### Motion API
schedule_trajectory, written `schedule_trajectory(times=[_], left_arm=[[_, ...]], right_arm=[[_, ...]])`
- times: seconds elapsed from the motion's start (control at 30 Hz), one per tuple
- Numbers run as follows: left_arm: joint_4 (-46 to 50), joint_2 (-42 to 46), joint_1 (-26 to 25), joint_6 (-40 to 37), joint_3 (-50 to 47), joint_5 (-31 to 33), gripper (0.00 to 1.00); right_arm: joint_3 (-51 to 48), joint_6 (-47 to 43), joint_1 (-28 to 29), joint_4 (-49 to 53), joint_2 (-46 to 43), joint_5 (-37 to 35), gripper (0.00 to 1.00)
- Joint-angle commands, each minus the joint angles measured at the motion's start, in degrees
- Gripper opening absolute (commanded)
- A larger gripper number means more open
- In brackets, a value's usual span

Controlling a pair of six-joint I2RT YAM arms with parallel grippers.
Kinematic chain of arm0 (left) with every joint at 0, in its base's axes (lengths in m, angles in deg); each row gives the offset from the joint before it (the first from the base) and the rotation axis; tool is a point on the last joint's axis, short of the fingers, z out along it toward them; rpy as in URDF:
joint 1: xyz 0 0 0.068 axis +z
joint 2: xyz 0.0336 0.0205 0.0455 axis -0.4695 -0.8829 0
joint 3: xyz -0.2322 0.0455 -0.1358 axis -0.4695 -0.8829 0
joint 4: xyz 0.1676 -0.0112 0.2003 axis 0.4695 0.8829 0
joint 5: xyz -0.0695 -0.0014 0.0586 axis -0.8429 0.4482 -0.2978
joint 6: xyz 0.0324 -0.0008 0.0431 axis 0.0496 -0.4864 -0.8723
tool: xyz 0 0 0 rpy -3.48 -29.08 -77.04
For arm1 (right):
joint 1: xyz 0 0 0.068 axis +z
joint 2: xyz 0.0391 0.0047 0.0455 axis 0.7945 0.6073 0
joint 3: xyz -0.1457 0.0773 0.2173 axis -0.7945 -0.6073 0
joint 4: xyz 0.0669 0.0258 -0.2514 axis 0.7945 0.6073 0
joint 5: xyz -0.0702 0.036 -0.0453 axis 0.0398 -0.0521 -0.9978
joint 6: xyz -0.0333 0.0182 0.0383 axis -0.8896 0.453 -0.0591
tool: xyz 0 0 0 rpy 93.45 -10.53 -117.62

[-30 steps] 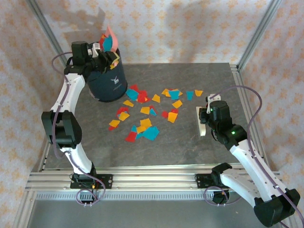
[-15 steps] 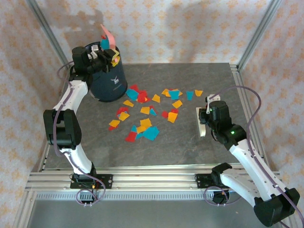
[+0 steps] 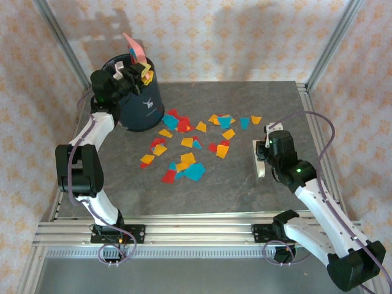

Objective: Sweep away the paper scraps from the table

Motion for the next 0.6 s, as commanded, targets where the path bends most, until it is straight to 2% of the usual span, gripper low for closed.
schedule_trajectory(times=[0.0, 0.4, 0.57], left_arm=[[-11.19, 2.29, 0.02, 7.14, -1.61, 1.79, 0.0], [-14.57, 3.12, -0.71, 9.49, -4.86, 2.72, 0.0], [-10.24, 4.87, -1.23, 4.77, -4.32, 0.81, 0.0]], right_arm=[[-0.22, 1.01, 0.39, -1.77, -0.17, 0.38, 0.0], [-0.24, 1.52, 0.39, -1.61, -0.5, 0.55, 0.0], [-0.32, 2.58, 0.38, -2.64, -0.94, 1.26, 0.0]])
